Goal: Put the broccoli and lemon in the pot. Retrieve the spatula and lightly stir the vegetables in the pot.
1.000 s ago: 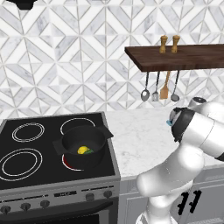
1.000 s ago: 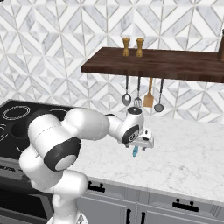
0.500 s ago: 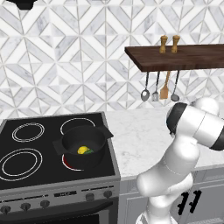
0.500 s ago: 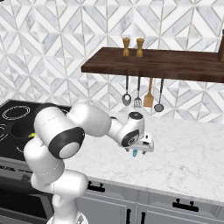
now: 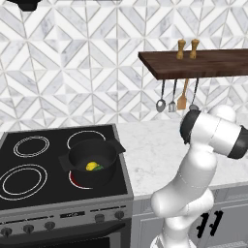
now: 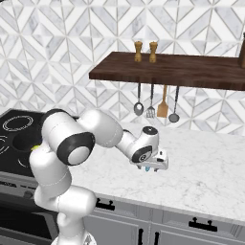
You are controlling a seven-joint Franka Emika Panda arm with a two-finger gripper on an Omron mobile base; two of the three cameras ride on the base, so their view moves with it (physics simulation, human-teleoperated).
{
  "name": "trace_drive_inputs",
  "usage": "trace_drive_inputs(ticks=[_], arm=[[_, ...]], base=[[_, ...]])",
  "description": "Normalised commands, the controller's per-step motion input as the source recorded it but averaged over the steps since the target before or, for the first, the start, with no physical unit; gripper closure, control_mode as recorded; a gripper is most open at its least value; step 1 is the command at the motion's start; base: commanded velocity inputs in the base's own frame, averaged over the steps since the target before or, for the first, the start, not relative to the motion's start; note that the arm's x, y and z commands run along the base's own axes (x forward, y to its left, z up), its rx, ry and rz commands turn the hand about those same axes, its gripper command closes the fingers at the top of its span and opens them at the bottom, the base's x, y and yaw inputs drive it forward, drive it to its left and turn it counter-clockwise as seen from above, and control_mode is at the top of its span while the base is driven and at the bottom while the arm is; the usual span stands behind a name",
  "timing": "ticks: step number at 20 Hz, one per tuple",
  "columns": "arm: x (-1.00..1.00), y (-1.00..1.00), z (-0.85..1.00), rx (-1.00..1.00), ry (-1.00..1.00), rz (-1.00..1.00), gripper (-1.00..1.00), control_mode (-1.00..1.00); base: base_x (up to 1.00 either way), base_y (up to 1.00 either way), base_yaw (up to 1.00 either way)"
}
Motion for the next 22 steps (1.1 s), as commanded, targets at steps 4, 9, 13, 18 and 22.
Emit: trace_drive_inputs(ticks=[4, 9, 13, 18, 22], arm=[[0.0, 0.04, -0.13, 0.0, -0.04, 0.0, 1.0, -1.0], [0.0, 0.29, -0.15, 0.0, -0.02, 0.0, 1.0, -1.0], [-0.28, 0.69, 0.02, -0.01, -0.12, 0.0, 1.0, -1.0], [-0.91, 0.58, 0.55, 0.04, -0.2, 0.0, 1.0, -1.0], [-0.99, 0.23, 0.95, 0.2, -0.07, -0.01, 1.0, -1.0]], base=[[0.0, 0.0, 0.0], [0.0, 0.0, 0.0], [0.0, 0.0, 0.0], [0.0, 0.0, 0.0], [0.0, 0.0, 0.0]])
